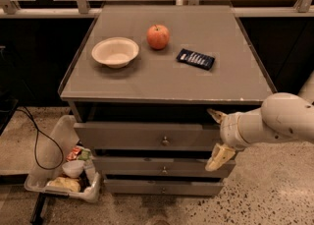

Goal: Open top drawer

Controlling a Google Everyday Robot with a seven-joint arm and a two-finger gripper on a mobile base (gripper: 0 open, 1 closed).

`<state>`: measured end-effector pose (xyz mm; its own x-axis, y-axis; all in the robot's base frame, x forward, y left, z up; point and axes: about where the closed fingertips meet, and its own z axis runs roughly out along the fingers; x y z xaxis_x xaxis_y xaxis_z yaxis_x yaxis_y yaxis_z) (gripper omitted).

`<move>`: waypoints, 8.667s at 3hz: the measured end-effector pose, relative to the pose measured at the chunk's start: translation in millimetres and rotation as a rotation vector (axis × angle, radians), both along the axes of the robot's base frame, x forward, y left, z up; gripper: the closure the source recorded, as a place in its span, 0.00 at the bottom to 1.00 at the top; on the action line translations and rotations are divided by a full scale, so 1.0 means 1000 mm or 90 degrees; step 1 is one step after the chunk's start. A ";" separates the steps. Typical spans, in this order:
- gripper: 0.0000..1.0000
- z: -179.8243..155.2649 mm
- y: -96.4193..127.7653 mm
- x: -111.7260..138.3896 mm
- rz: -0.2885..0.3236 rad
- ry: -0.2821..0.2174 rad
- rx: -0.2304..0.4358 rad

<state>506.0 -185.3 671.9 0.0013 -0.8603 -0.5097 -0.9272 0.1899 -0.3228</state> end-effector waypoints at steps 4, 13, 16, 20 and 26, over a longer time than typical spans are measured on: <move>0.19 -0.032 -0.014 0.020 -0.027 0.011 -0.003; 0.11 -0.030 -0.013 -0.016 0.016 0.036 0.029; 0.61 -0.034 -0.013 -0.040 0.041 0.060 0.051; 0.57 -0.020 -0.009 -0.044 0.049 0.062 0.055; 0.84 -0.028 -0.004 -0.063 0.069 0.099 0.112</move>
Offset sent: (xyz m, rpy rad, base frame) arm 0.0255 -0.0205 -0.0375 -0.0063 0.0203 -0.0565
